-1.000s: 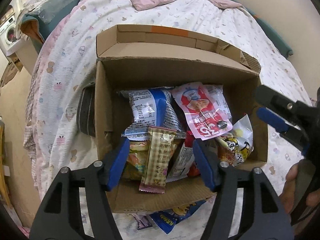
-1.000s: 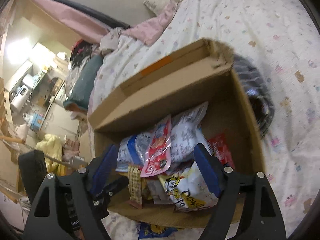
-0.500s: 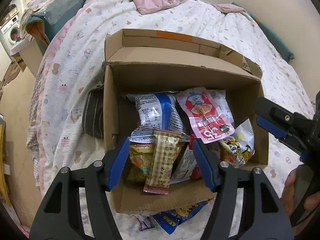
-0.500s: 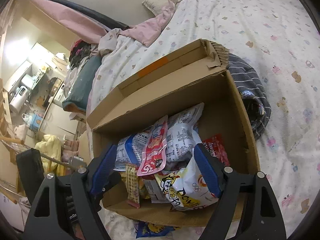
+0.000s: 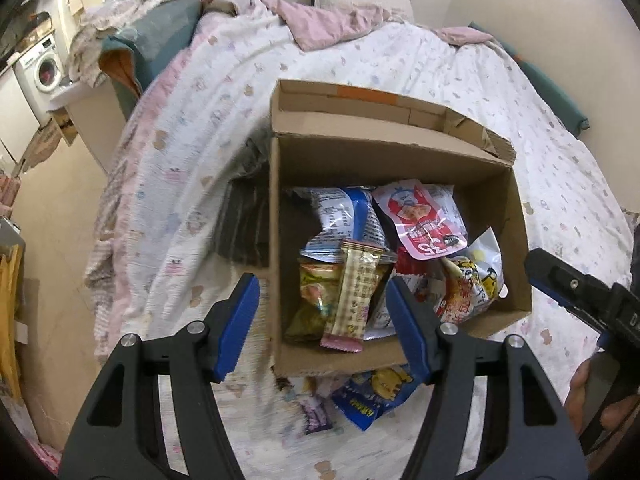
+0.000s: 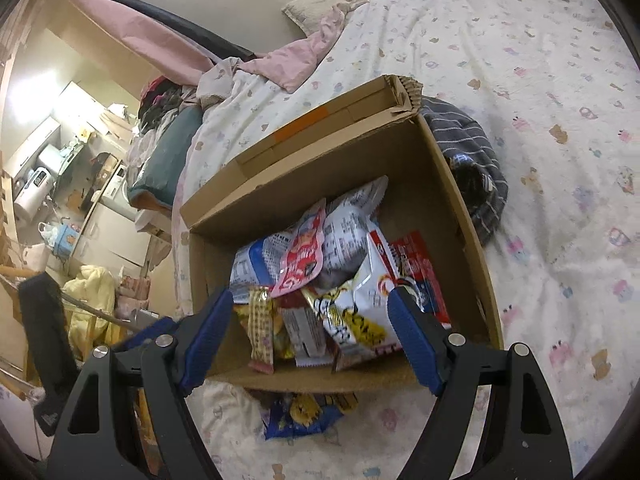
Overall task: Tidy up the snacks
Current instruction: 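Open both grippers to release the packets into the box and withdraw, then grasp the blue cartoon chip bag with the right gripper while the left gripper grasps a white-blue bar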
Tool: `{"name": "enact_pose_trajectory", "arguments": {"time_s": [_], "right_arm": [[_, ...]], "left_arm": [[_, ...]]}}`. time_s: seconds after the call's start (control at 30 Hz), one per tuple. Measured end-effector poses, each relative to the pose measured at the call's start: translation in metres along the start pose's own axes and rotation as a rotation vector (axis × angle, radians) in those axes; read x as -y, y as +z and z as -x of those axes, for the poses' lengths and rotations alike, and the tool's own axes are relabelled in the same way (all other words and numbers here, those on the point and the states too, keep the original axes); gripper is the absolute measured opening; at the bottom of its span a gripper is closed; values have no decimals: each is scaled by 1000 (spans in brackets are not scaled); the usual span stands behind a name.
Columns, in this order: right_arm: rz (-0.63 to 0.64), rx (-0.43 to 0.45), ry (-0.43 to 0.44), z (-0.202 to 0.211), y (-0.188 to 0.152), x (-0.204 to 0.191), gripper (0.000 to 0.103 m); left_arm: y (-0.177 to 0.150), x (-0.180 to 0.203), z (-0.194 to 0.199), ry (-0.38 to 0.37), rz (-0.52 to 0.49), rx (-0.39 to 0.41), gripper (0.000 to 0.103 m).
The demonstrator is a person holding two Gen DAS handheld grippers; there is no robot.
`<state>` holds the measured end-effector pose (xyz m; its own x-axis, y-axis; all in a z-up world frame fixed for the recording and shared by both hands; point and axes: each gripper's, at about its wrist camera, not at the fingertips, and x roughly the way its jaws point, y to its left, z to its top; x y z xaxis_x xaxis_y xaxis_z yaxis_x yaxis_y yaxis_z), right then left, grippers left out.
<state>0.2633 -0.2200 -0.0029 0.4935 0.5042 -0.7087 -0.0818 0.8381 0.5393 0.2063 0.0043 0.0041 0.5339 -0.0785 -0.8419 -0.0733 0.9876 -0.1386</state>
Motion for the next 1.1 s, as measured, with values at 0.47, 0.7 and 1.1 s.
{"name": "enact_pose_trajectory", "arguments": {"time_s": [0.47, 0.7, 1.1], "right_arm": [[-122, -67, 85, 12, -53, 8, 82], [-219, -133, 106, -5, -95, 17, 82], [-431, -263, 119, -94, -143, 27, 82]], "left_arm": [[-58, -58, 12, 56, 78, -47, 62], [-75, -79, 9, 58, 145, -89, 62], [-76, -87, 8, 47, 157, -91, 62]]}}
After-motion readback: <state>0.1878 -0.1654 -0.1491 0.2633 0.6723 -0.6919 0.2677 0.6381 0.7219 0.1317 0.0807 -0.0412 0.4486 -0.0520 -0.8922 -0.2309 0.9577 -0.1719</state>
